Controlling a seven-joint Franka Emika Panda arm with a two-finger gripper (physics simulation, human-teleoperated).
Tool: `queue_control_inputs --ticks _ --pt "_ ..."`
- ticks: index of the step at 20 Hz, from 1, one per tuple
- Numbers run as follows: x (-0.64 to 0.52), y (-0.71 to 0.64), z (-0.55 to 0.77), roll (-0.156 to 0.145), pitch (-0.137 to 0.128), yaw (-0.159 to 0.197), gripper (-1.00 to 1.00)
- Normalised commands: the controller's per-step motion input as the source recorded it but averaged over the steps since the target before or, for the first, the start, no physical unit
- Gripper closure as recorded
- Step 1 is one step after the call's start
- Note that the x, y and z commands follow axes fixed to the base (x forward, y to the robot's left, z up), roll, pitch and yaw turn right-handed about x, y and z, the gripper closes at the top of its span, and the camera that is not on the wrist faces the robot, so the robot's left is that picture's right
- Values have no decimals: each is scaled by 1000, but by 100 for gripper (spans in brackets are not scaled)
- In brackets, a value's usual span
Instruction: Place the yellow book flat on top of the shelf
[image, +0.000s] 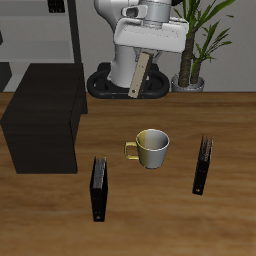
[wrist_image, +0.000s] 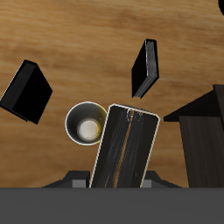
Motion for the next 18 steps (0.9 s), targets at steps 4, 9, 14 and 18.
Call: queue_control_inputs --ticks 4,9,14,18 --pt "79 -638 344 -142 -66 65 100" --pt "106 -845 280 -169 -51 85 100" --pt "85 -531 268 -136 -56 70 100" --pt "-18 -332 244 -83 -62 59 100"
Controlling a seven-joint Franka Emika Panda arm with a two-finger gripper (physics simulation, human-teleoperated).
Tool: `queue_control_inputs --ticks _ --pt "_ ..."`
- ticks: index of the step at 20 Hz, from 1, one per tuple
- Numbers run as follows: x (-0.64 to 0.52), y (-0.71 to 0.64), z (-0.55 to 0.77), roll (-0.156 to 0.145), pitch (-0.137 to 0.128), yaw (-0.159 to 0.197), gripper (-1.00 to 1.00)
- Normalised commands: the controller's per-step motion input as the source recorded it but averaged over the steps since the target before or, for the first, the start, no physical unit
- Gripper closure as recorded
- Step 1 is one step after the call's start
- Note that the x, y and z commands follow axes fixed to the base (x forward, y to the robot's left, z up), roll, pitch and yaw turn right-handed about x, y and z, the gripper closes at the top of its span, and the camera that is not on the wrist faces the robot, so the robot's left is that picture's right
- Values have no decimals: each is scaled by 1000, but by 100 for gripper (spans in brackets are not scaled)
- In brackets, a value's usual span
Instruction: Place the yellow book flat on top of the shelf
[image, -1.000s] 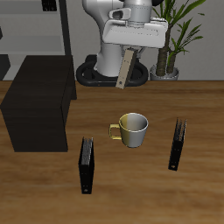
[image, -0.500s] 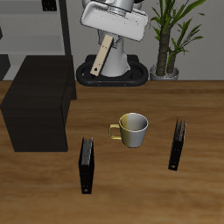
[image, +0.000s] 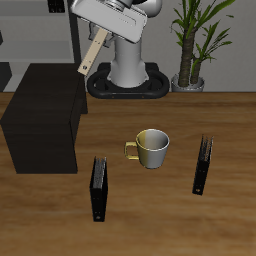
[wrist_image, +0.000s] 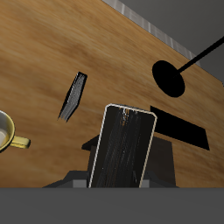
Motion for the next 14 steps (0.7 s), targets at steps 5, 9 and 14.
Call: queue_control_inputs --ticks 5,9,14 --pt "64 -369 77 -91 -40 78 100" --pt "105 -410 -32 -113 4 21 100" --pt "76 -395 -72 -116 -2 31 100"
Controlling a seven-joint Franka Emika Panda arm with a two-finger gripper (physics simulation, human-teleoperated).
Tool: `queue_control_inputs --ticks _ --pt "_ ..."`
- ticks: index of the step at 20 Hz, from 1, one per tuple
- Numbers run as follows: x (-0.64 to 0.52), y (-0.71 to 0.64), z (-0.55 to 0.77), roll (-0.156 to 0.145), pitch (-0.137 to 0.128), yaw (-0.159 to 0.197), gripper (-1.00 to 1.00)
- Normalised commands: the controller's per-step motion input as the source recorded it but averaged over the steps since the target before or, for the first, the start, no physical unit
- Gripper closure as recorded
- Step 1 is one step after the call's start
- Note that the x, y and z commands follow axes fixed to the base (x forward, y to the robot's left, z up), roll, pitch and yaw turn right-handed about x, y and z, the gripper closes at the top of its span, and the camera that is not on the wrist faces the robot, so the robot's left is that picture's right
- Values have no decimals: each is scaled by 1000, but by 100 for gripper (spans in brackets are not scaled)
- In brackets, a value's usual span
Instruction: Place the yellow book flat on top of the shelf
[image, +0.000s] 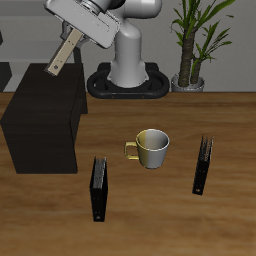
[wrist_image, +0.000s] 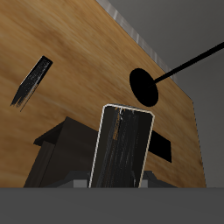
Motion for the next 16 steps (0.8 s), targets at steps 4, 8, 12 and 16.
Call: queue_control_inputs --ticks 4,8,12,16 --pt "23 -304 -36 -62 17 2 100" --pt "10 -456 -102 -89 26 -14 100" --pt "60 -461 -237 -69 42 -4 100" --pt "98 -425 -339 -57 74 -18 100"
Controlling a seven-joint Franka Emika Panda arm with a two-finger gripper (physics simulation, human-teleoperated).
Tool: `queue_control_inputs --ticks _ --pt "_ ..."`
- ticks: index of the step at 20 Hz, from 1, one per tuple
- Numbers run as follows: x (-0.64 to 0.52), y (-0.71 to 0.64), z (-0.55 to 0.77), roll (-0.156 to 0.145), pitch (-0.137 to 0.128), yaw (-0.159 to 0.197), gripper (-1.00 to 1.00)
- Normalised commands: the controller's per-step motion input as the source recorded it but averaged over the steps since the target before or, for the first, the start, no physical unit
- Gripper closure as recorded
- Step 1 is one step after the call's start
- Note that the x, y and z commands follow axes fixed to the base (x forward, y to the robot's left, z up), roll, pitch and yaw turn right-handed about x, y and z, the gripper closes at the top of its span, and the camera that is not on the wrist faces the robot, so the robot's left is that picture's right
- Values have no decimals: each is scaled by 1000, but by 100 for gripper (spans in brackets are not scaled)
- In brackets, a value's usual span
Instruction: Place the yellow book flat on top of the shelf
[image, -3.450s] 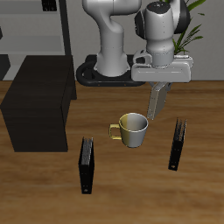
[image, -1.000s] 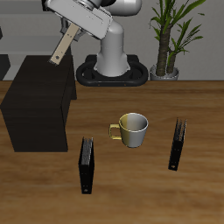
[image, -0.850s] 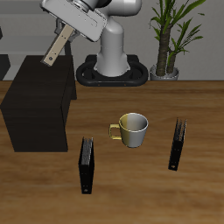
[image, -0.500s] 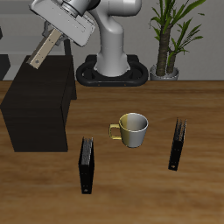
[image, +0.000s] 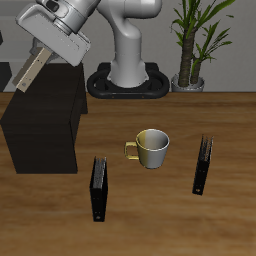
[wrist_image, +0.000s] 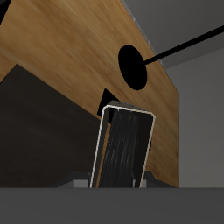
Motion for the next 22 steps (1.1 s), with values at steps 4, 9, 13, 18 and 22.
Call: queue_control_inputs --ticks 4,9,13,18,22 --pt "98 -79 -335 2 70 -8 100" --pt "164 -38 -415 22 140 -14 100" --pt "69 628 -203 269 77 -25 -100" --pt "1 461 -10 97 49 -13 -100" --pt "-2 433 13 125 60 -57 -100"
